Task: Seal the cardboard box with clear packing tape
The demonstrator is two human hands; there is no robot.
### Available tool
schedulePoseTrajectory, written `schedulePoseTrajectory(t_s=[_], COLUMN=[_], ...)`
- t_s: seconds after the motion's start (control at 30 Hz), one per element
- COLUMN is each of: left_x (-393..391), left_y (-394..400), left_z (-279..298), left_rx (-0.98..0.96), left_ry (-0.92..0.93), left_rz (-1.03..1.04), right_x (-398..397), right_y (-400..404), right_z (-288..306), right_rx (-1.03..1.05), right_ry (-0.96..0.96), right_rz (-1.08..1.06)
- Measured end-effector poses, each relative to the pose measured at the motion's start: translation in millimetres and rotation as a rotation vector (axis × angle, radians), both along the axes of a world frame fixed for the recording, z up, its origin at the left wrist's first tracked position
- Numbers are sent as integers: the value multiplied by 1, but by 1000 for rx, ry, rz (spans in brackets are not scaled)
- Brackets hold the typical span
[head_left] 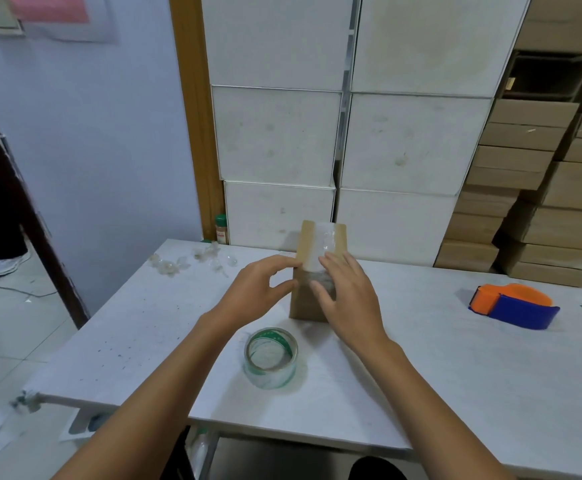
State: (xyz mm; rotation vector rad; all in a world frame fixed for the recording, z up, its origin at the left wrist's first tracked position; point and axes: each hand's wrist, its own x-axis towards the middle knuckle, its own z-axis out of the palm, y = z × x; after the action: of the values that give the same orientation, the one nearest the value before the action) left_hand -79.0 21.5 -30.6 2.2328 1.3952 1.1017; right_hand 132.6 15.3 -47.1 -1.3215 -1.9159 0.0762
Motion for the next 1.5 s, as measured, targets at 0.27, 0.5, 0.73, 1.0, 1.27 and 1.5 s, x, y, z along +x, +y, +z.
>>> schedulePoseTrajectory(t_s=[0.27, 0.5, 0.73, 1.0, 1.27, 1.5], left_x=[-29, -65, -83, -87, -84, -56], left_y=[-17, -39, -55, -49, -55, -52], left_z=[-20, -49, -59, -65, -42, -8], left_rx=[-107, -293, -422, -344, -217, -164], left_ry=[-103, -88, -50, 30, -59, -78], left_rz=[63, 121, 112, 108, 160, 78], right_x=[-50, -82, -99, -105, -105, -87], right_y=[-24, -43, -49, -48, -45, -48], right_z=[6, 0, -10, -17, -17, -16], right_rx=[228, -30, -325, -405, -459, -448], right_ry=[-87, -185, -292, -257, -133, 151], right_rz=[178, 342, 322, 255, 158, 77])
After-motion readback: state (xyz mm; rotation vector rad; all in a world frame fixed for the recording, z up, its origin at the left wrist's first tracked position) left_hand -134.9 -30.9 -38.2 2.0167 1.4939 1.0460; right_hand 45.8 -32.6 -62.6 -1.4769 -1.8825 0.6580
